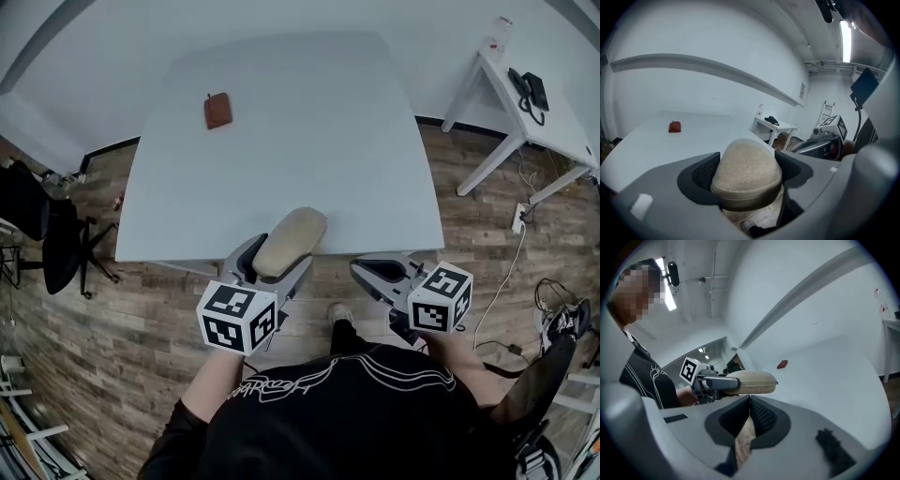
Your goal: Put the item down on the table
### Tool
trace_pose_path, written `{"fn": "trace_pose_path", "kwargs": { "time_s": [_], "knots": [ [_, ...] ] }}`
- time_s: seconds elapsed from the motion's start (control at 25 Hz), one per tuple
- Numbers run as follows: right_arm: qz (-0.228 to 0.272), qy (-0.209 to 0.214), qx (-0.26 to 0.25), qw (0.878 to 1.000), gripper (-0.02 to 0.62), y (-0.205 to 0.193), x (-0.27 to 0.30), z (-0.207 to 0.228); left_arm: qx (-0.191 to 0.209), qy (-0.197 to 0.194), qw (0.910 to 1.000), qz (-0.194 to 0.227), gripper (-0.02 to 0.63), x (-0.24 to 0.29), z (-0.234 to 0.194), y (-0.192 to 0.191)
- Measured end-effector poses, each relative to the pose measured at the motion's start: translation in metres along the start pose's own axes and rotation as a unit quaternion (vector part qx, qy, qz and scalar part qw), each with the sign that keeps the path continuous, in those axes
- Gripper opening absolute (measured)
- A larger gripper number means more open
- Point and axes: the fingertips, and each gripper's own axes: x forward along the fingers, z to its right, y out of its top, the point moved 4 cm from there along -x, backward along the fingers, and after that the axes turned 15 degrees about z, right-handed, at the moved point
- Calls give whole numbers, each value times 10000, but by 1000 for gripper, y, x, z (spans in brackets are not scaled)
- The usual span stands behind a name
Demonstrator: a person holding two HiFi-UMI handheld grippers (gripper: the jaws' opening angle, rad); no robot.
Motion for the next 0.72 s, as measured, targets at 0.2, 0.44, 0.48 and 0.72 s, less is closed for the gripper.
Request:
{"fn": "trace_pose_path", "kwargs": {
  "time_s": [0.2, 0.44, 0.48, 0.72],
  "knots": [
    [-197, 15, 49, 9998, 9, 19, 19, 68, 485, 256, 9982, -254, 371, 72, -29, -8],
    [-416, 43, 279, 9987, 9, 21, 35, 124, 757, 320, 9950, -560, 373, 134, -51, -38],
    [-471, 33, 325, 9984, 9, 19, 36, 131, 786, 313, 9945, -613, 373, 140, -52, -44],
    [-592, -10, 497, 9970, 9, 13, 46, 159, 849, 292, 9921, -878, 374, 164, -64, -69]
  ]
}}
